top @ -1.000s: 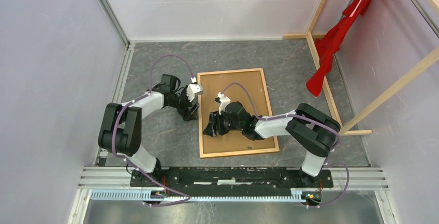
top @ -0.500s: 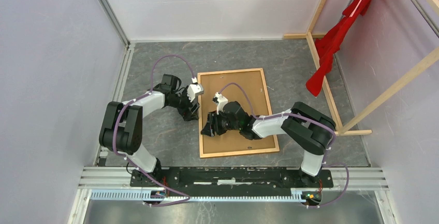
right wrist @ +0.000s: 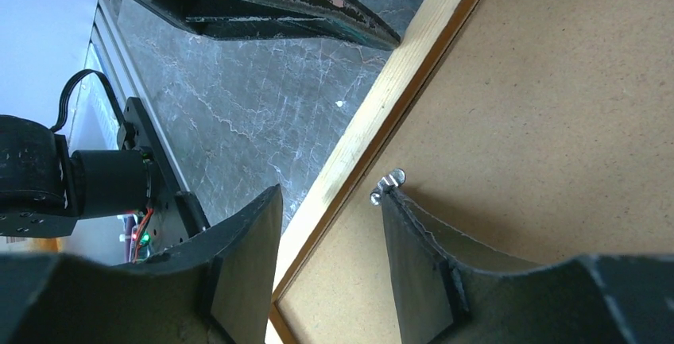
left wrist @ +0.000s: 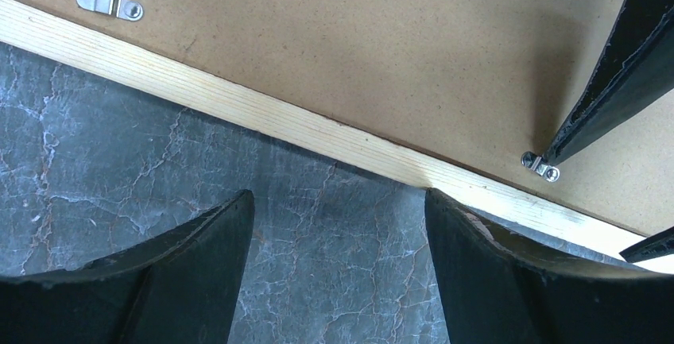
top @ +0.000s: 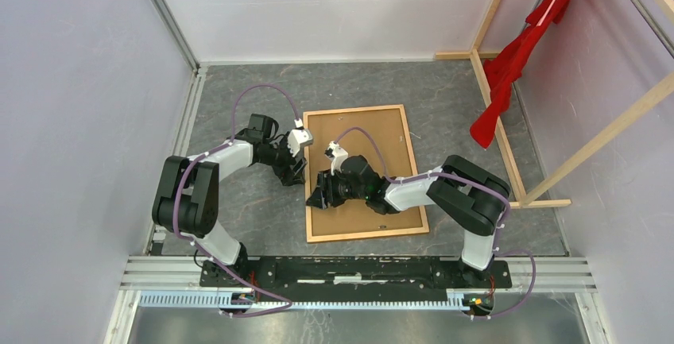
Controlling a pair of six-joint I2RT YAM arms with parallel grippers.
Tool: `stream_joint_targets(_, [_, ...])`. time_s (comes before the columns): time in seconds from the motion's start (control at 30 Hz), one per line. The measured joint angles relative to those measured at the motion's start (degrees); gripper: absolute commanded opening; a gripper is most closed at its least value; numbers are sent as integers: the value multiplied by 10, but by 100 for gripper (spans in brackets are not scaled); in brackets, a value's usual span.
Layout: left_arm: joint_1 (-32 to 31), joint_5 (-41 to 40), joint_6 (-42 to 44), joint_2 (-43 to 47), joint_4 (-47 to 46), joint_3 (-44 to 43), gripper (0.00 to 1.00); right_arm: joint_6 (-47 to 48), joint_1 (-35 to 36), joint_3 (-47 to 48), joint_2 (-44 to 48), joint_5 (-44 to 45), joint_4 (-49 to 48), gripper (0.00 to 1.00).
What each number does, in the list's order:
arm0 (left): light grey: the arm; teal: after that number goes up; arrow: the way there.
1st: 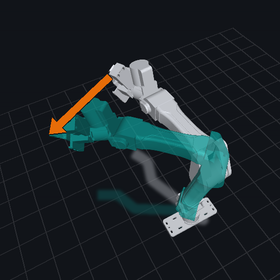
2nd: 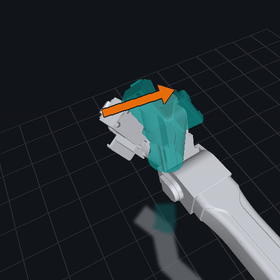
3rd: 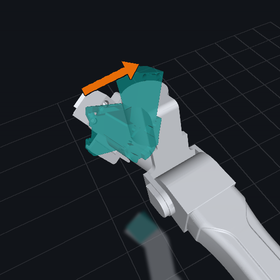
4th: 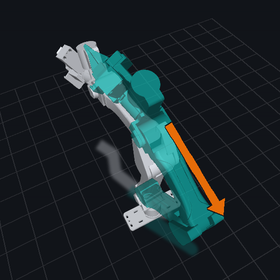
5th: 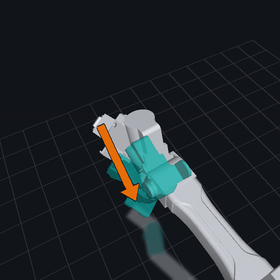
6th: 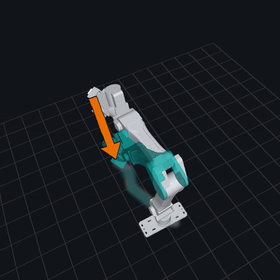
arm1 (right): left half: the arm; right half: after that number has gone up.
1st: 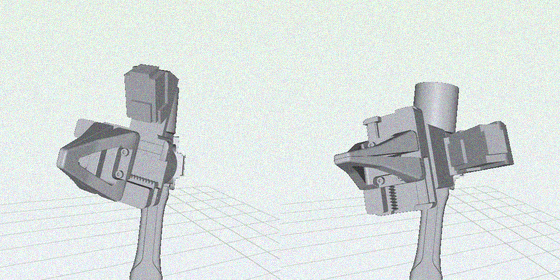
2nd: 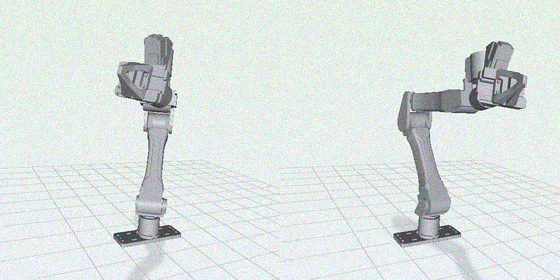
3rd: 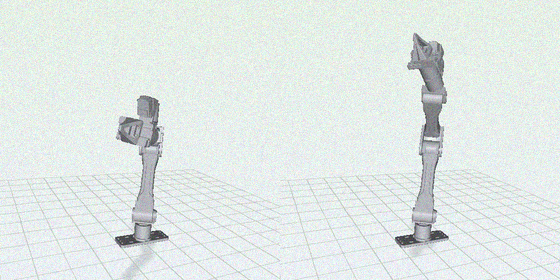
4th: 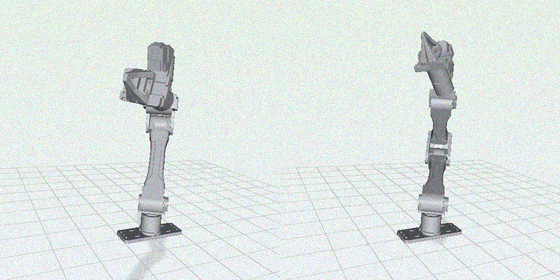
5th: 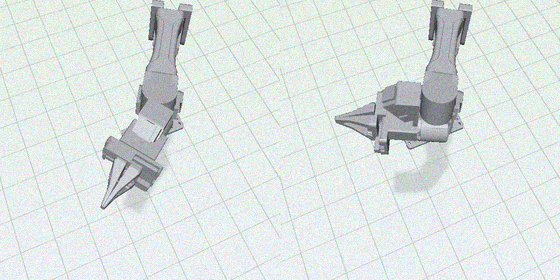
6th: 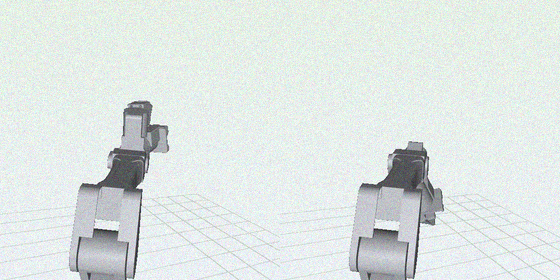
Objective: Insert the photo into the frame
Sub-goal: Install the photo frame at the center of the board.
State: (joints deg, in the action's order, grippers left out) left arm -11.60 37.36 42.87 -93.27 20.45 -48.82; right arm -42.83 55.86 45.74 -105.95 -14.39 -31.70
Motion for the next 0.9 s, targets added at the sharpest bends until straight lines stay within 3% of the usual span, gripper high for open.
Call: stream_joint_targets(0.9, [-2, -4, 0, 0, 2, -1, 84, -9, 0, 14, -21, -15, -15, 51])
